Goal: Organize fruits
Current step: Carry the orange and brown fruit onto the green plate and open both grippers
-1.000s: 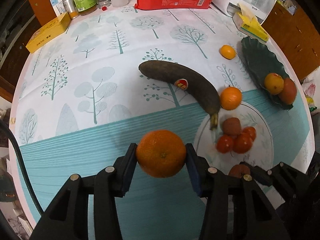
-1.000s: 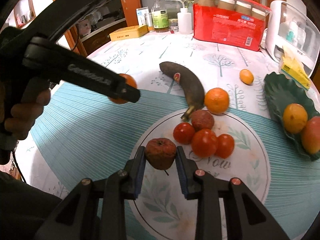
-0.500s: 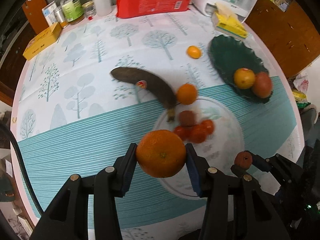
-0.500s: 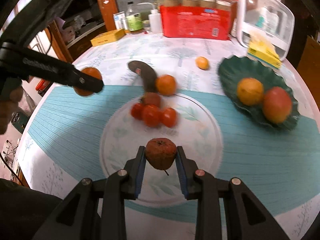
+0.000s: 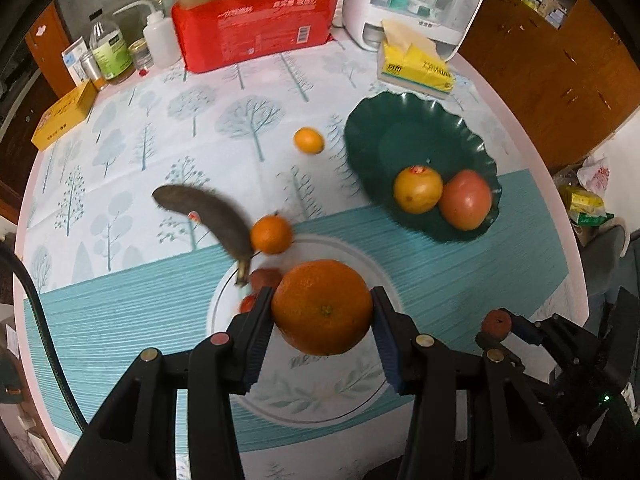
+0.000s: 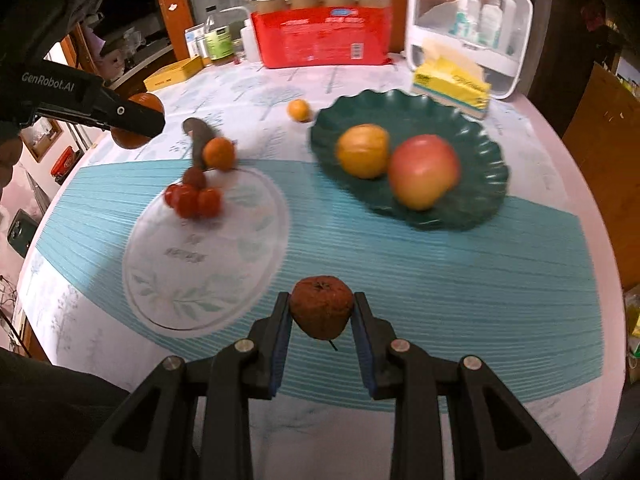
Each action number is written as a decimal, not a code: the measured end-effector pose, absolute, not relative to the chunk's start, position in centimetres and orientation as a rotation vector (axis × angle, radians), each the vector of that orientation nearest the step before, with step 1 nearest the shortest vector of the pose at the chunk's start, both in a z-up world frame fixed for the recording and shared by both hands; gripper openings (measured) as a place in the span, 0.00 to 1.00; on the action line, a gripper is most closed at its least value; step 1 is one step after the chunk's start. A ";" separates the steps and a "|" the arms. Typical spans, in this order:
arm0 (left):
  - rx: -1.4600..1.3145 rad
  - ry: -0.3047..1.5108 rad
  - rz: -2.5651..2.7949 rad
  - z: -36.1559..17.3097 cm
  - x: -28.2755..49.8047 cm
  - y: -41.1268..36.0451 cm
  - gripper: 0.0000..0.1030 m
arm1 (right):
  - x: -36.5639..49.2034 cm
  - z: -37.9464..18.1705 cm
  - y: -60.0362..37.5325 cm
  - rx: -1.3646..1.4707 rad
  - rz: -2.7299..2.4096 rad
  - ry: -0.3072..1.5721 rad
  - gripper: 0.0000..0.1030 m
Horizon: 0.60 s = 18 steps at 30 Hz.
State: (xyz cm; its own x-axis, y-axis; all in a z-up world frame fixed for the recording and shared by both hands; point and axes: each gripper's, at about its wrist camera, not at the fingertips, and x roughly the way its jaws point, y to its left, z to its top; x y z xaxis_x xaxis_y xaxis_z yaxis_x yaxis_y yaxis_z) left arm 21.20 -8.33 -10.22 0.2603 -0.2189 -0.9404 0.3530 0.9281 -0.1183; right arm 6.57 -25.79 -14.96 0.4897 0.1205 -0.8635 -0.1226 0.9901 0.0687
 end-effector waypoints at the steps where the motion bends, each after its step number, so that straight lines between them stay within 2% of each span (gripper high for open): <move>1: 0.128 1.251 -0.380 -10.1 21.4 -8.9 0.45 | 6.7 -14.8 -26.6 -0.009 0.145 1.046 0.29; 18: 0.098 1.135 -0.267 -7.3 27.4 -16.6 0.45 | 11.9 -13.2 -37.5 -0.099 0.147 0.973 0.29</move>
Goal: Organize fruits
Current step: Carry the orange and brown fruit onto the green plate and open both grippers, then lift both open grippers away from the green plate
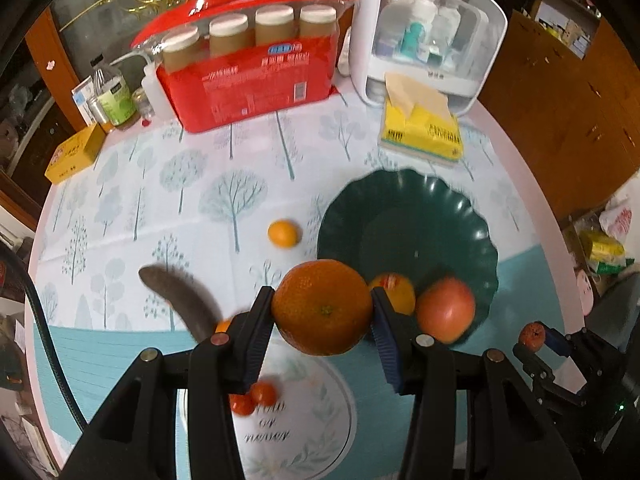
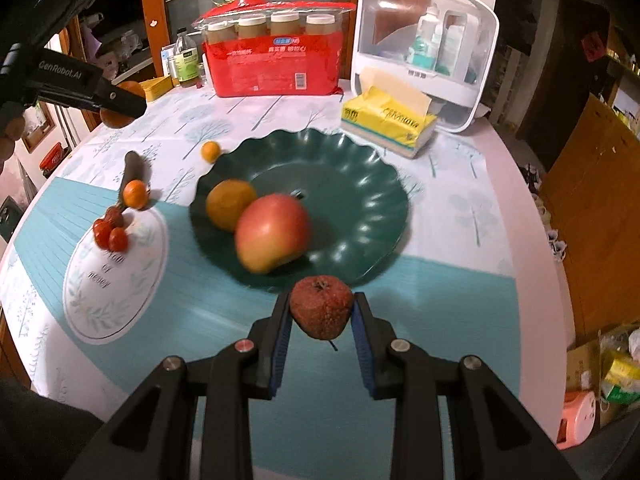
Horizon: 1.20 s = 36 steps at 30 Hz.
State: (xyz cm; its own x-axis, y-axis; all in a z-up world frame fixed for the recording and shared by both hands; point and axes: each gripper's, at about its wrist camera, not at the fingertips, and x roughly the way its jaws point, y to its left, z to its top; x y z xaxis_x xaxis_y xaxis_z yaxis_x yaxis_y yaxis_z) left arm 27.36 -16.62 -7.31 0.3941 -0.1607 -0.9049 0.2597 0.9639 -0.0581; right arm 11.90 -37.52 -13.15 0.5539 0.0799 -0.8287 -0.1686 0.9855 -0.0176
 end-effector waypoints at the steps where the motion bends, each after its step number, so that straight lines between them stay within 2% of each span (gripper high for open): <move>1: 0.093 1.131 -0.264 -7.3 27.7 -16.9 0.45 | 12.3 -13.1 -37.8 -0.099 0.149 0.969 0.29; 7: 0.056 1.136 -0.262 -8.3 29.6 -18.6 0.45 | 15.0 -13.3 -39.4 -0.067 0.152 0.955 0.29; 21: -0.029 1.255 -0.321 -15.5 31.1 -22.5 0.45 | 18.2 -17.1 -40.8 0.082 0.197 1.000 0.29; 28: -0.045 1.252 -0.345 -16.4 31.4 -23.2 0.48 | 18.9 -17.9 -40.5 0.104 0.237 1.003 0.30; 30: -0.057 1.234 -0.353 -16.0 31.3 -23.1 0.59 | 19.1 -18.0 -40.4 0.111 0.243 1.005 0.39; 33: -0.063 1.213 -0.354 -15.3 31.2 -23.1 0.65 | 18.9 -17.8 -40.4 0.112 0.245 0.978 0.52; 36: -0.064 1.210 -0.351 -15.0 30.9 -23.1 0.65 | 18.7 -17.5 -40.4 0.116 0.247 0.968 0.55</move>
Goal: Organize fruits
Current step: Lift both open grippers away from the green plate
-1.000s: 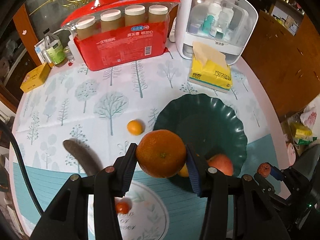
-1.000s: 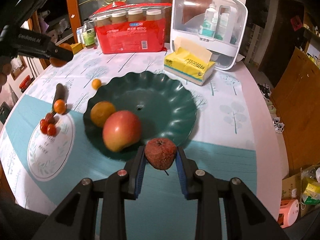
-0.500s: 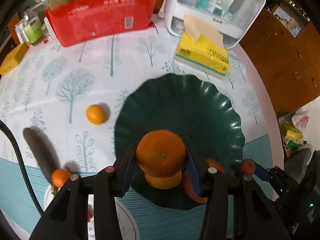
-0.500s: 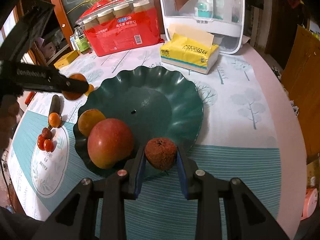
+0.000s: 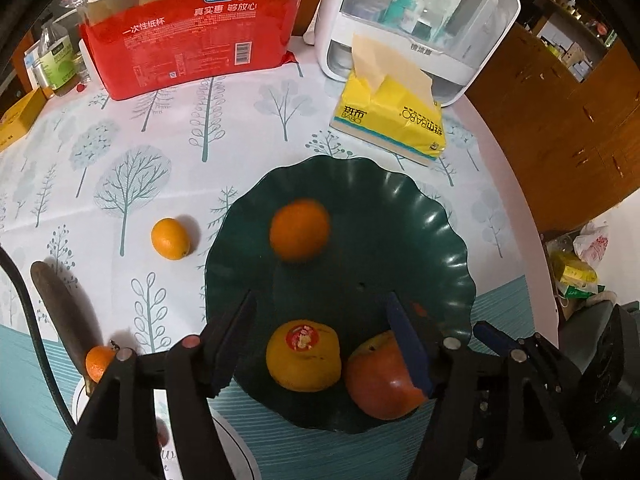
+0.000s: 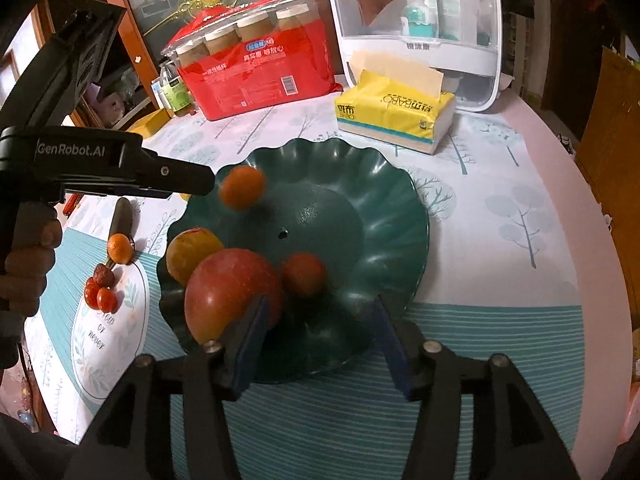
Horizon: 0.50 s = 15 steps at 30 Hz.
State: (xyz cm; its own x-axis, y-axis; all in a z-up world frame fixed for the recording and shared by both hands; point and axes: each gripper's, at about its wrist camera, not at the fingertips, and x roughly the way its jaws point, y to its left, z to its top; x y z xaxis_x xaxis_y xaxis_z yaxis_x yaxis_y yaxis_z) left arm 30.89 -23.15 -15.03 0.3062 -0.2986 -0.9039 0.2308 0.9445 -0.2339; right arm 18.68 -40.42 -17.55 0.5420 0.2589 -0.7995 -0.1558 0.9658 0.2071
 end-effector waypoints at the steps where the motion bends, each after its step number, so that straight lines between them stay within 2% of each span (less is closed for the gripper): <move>1: -0.063 1.210 -0.352 -15.0 30.7 -23.2 0.65 | 18.6 -17.5 -40.5 0.118 0.247 0.968 0.56; 15: -0.071 1.226 -0.324 -14.6 25.2 -22.4 0.65 | 15.2 -16.3 -38.8 0.169 0.271 0.991 0.72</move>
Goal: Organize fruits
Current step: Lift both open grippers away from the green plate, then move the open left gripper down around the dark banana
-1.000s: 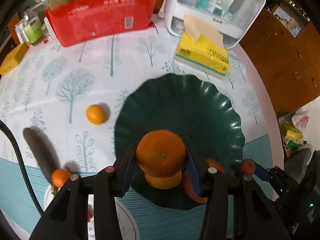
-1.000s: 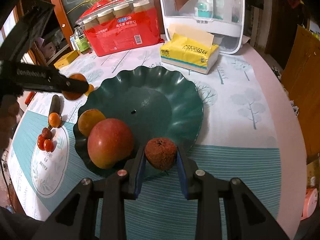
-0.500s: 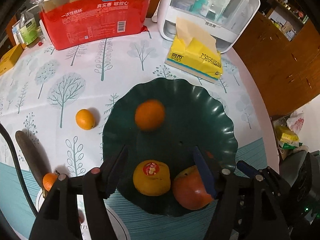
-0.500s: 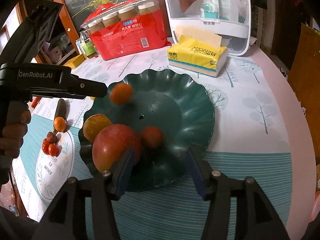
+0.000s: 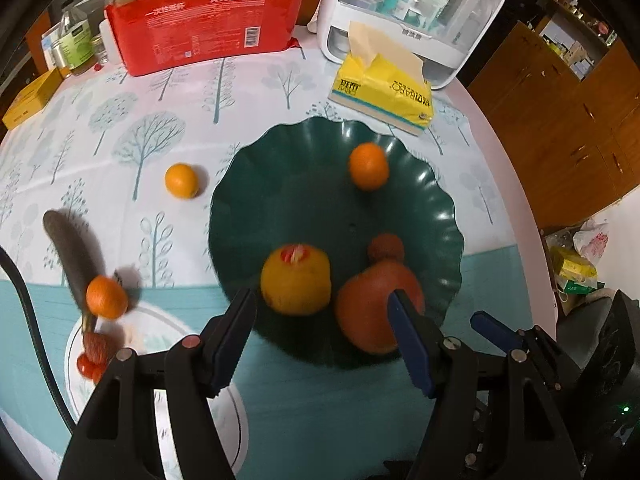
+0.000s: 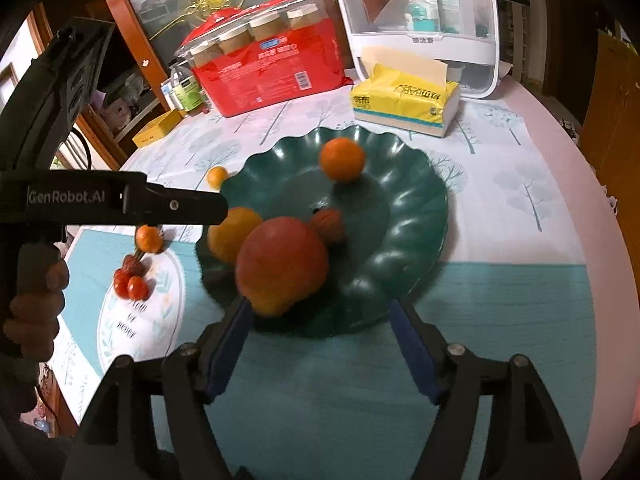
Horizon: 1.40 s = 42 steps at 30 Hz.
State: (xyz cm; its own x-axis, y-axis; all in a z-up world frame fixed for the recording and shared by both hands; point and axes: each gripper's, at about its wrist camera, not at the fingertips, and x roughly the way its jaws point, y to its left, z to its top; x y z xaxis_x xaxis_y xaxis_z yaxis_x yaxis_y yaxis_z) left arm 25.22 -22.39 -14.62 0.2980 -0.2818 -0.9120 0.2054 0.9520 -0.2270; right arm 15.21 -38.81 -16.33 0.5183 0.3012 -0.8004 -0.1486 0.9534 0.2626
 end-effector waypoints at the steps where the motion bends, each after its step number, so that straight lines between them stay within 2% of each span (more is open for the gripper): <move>1: -0.071 1.226 -0.324 -14.5 24.8 -22.2 0.65 | 14.9 -16.3 -38.6 0.169 0.275 0.994 0.72; 13: -0.095 1.200 -0.273 -13.3 19.7 -17.9 0.65 | 11.9 -15.4 -36.2 0.193 0.326 1.014 0.72; 31: -0.125 1.203 -0.173 -11.9 16.4 -6.6 0.65 | 9.7 -14.9 -28.3 0.220 0.355 1.027 0.72; 37: -0.118 1.215 -0.138 -11.6 16.0 -2.6 0.68 | 9.3 -14.9 -25.0 0.232 0.347 1.025 0.72; 39: -0.116 1.227 -0.124 -11.6 15.9 -1.4 0.74 | 9.2 -14.9 -24.0 0.234 0.345 1.026 0.72; 42: -0.115 1.243 -0.106 -11.6 16.0 0.5 0.76 | 9.2 -15.1 -22.7 0.235 0.343 1.030 0.72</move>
State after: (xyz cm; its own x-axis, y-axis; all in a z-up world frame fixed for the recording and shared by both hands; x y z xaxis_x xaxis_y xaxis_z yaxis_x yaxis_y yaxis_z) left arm 15.98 0.50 -11.60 0.3186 -0.1428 -0.9371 0.0174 0.9893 -0.1449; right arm 9.19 -22.74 -15.09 0.4687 0.3856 -0.7947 -0.1677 0.9222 0.3485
